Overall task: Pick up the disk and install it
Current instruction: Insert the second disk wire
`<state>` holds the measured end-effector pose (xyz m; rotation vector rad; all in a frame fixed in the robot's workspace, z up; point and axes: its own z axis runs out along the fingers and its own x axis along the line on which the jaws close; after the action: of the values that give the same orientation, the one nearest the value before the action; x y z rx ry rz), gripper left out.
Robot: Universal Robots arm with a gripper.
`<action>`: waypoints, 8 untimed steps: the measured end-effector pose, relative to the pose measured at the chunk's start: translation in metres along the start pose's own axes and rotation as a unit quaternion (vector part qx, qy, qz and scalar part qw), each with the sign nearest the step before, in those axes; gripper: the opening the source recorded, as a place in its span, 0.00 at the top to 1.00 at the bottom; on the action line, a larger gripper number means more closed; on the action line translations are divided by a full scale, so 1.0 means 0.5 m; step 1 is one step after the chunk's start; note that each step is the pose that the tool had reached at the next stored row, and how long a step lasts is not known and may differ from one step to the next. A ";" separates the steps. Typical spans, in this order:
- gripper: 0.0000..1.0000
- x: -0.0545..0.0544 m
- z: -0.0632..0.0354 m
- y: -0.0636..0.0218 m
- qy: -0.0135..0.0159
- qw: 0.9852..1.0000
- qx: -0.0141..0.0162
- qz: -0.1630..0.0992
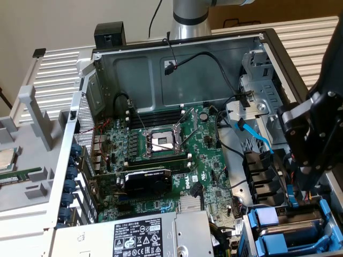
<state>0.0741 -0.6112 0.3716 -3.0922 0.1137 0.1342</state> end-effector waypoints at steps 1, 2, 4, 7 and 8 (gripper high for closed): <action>0.89 0.000 0.000 0.005 0.000 1.000 0.003 0.000; 0.89 0.001 -0.001 0.010 -0.001 1.000 0.007 -0.001; 0.89 0.001 -0.001 0.019 -0.001 1.000 0.016 -0.001; 0.89 0.001 -0.003 0.021 -0.002 1.000 0.024 -0.002; 0.89 0.001 -0.003 0.021 -0.002 1.000 0.027 -0.002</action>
<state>0.0741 -0.6218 0.3728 -3.0384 0.1084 0.1350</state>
